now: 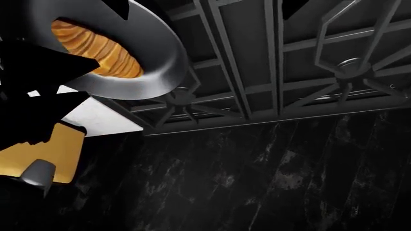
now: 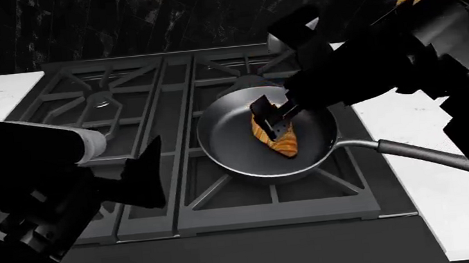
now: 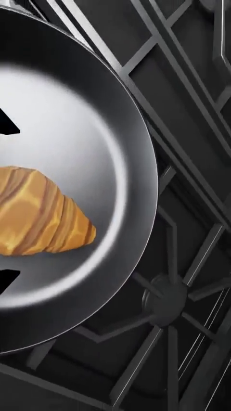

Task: Pick the croissant and place it on the pan. Then turn on the stove to warm the croissant.

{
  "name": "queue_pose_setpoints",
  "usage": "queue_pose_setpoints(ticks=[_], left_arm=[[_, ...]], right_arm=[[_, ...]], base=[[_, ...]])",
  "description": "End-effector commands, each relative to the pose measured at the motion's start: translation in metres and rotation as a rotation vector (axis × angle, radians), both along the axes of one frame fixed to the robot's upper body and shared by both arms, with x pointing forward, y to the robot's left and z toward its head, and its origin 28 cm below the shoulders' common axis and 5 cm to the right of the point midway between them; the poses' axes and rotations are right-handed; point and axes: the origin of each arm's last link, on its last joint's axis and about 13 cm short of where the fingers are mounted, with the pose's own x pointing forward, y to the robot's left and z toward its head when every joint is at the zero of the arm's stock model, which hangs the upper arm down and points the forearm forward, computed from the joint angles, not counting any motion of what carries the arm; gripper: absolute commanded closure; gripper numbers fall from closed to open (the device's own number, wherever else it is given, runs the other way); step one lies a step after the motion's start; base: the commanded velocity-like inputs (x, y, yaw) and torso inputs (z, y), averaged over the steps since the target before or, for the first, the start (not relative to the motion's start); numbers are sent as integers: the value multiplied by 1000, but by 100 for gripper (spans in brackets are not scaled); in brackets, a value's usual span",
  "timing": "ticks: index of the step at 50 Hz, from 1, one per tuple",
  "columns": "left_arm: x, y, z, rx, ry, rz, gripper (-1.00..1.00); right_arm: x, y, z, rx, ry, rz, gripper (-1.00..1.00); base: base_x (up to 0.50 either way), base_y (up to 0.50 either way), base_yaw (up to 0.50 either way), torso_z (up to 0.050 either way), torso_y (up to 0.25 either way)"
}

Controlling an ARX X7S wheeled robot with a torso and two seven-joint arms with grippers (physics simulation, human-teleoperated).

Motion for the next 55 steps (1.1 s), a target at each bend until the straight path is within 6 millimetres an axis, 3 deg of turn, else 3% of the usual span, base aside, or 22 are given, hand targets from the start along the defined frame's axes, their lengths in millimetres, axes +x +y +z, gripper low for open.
queue_pose_setpoints(ticks=[1,27,39,47,55], left_arm=[[2,-1,-3,-2,7,-7,-100],[-4,2,1,-44,-14,15,-100],[-6,2,0,-47,-19,12,-100],[-7,1,2,-43,-24,7,-100],[-9,0,4,-37,-26,-5,-100]], right_arm=[[-26,-3,14,2,-85,29,-100],[-128,-12,7,113,-369,-74,-100],[-161,-12,0,259,-533,-222,-100],[-177,-5,-6,237,-634,-253,-100],[-189,2,-16,314,-628,-342,-100]], base=[[0,0,0,0,0],[0,0,0,0,0],[0,0,0,0,0],[0,0,0,0,0],[0,0,0,0,0]])
